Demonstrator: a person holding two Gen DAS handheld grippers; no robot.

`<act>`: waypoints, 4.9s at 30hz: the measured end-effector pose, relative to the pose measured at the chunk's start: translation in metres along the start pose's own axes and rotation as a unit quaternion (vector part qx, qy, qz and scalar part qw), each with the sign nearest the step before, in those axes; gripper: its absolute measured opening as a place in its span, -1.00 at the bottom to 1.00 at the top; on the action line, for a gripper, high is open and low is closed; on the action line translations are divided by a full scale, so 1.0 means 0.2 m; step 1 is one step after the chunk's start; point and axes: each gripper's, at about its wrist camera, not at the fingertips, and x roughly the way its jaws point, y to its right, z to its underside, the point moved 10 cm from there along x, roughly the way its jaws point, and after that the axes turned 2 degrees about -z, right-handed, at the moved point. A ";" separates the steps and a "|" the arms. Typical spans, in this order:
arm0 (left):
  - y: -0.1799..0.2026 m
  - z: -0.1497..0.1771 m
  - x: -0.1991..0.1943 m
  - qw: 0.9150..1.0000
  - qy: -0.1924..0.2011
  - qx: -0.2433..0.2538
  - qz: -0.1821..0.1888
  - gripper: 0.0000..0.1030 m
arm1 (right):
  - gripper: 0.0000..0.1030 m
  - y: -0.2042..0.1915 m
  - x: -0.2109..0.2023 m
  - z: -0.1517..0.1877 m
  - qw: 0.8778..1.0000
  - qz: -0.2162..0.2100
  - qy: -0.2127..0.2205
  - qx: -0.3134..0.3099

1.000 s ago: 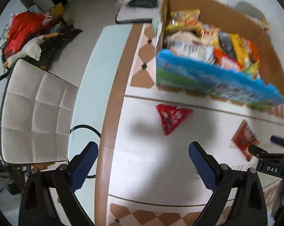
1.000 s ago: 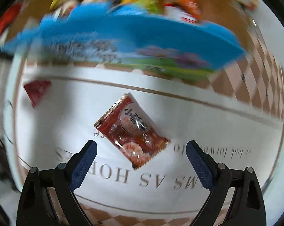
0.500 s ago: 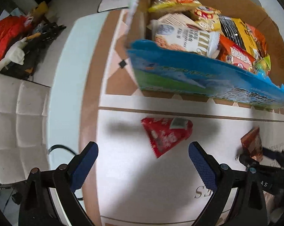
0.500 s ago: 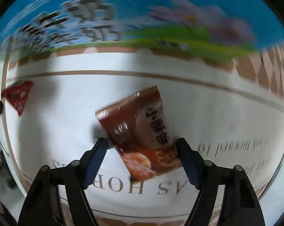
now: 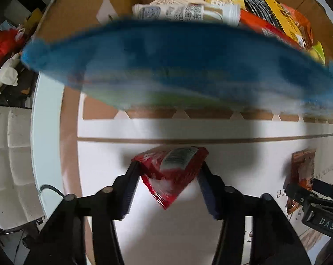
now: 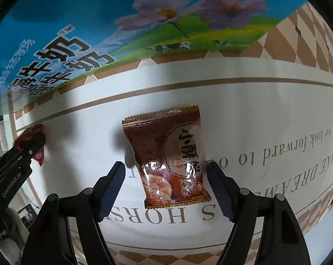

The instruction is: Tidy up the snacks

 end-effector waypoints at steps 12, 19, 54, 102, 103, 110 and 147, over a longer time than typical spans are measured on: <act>0.11 0.45 -0.05 0.999 -0.042 -0.019 0.025 -0.04 | 0.17 0.07 0.06 0.37 0.999 0.027 -0.024 -0.018; 0.18 0.70 -0.05 0.997 -0.073 -0.013 0.032 -0.04 | 0.17 0.18 0.11 0.69 0.998 0.014 -0.064 -0.011; 0.35 0.53 -0.60 0.994 -0.003 -0.035 0.107 -0.08 | 0.16 -0.01 -0.48 0.68 0.998 -0.057 0.027 -0.024; 0.36 -0.85 -0.33 0.979 -0.094 -0.070 0.166 0.29 | 0.67 -0.31 -0.58 -0.97 0.994 -0.068 0.058 -0.063; 0.36 -0.83 -0.34 0.980 -0.089 -0.068 0.162 0.29 | 0.68 -0.30 -0.59 -0.97 0.994 -0.063 0.062 -0.064; 0.30 -0.78 -0.47 0.988 -0.030 -0.058 0.139 0.53 | 0.77 -0.24 -0.67 -0.88 0.993 -0.037 0.092 -0.062; 0.14 -0.06 -1.41 0.970 0.236 -0.050 0.013 0.95 | 0.83 0.01 -1.54 0.06 0.951 -0.020 0.302 -0.068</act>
